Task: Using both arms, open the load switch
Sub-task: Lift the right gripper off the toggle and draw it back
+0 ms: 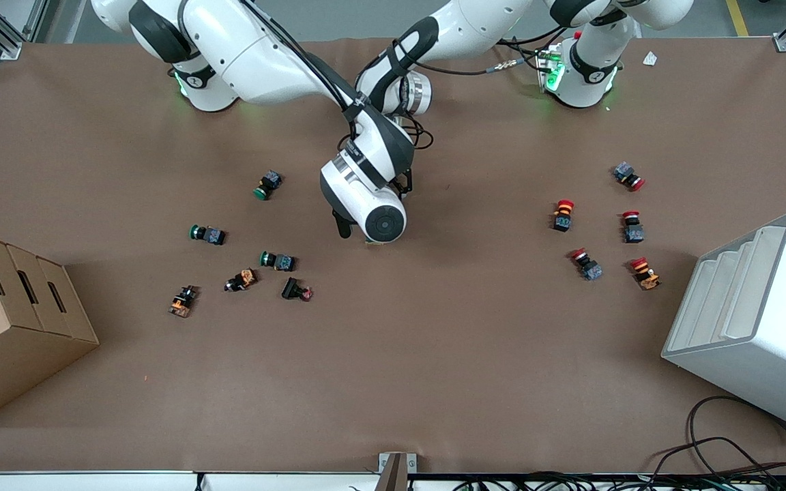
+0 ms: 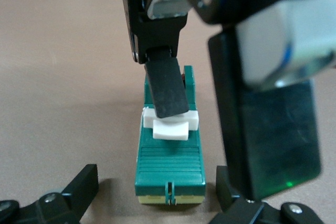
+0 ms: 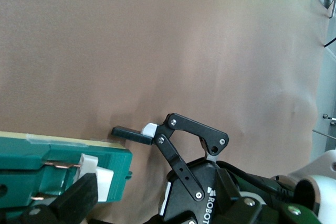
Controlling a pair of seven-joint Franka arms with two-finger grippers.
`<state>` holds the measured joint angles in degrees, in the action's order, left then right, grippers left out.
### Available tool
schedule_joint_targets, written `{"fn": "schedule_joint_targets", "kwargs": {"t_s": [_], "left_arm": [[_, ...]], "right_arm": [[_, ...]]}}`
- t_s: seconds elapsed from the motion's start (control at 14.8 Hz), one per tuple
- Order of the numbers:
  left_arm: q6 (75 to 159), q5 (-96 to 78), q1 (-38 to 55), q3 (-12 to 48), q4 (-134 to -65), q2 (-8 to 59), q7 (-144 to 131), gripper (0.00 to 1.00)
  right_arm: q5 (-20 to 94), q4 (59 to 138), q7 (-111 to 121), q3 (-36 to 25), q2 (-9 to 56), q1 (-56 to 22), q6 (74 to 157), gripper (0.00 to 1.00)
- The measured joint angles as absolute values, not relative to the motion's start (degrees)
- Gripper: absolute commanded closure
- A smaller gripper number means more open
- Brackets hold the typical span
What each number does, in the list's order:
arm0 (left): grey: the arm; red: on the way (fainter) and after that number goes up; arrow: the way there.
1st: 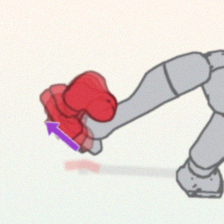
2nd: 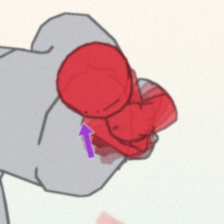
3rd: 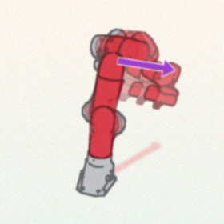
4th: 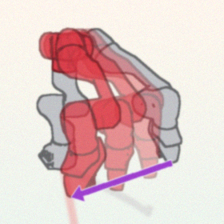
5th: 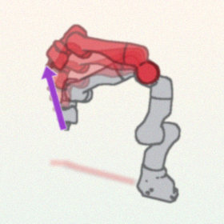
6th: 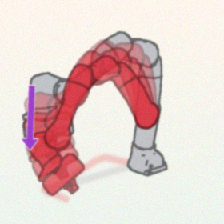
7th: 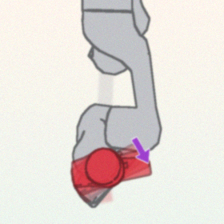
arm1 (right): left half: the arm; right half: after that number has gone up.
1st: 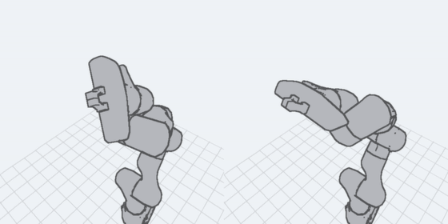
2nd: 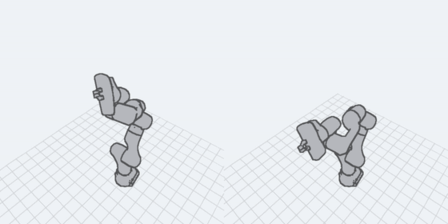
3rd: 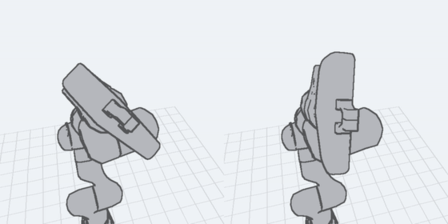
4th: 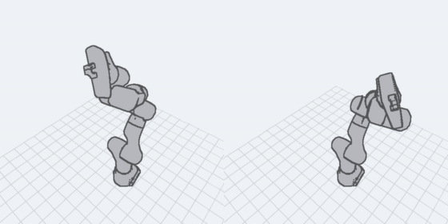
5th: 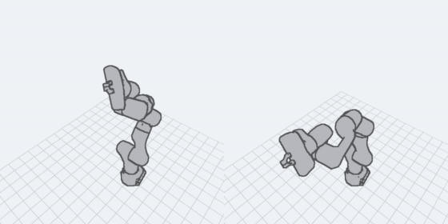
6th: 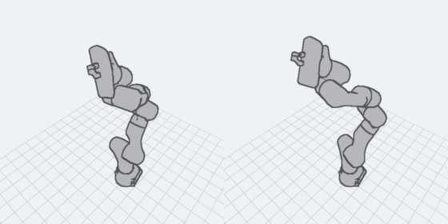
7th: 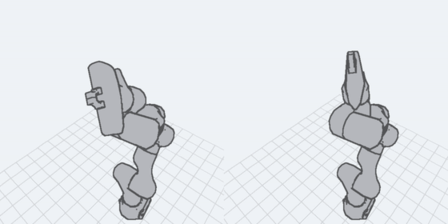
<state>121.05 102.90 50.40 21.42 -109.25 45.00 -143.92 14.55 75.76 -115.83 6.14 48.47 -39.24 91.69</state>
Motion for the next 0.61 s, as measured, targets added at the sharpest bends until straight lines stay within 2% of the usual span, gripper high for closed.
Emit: {"fn": "schedule_joint_targets", "kwargs": {"t_s": [0.34, 0.61], "left_arm": [[121.03, 102.90, 50.08, 21.41, -108.90, 45.00, -143.92, 0.01], [121.06, 102.54, 49.95, 21.59, -107.88, 44.95, -144.09, 0.01]], "right_arm": [[14.43, 74.60, -113.37, 5.38, 47.67, -37.90, 91.53, 0.00], [14.14, 71.62, -101.47, 4.65, 42.91, -30.17, 85.38, 0.00]]}}
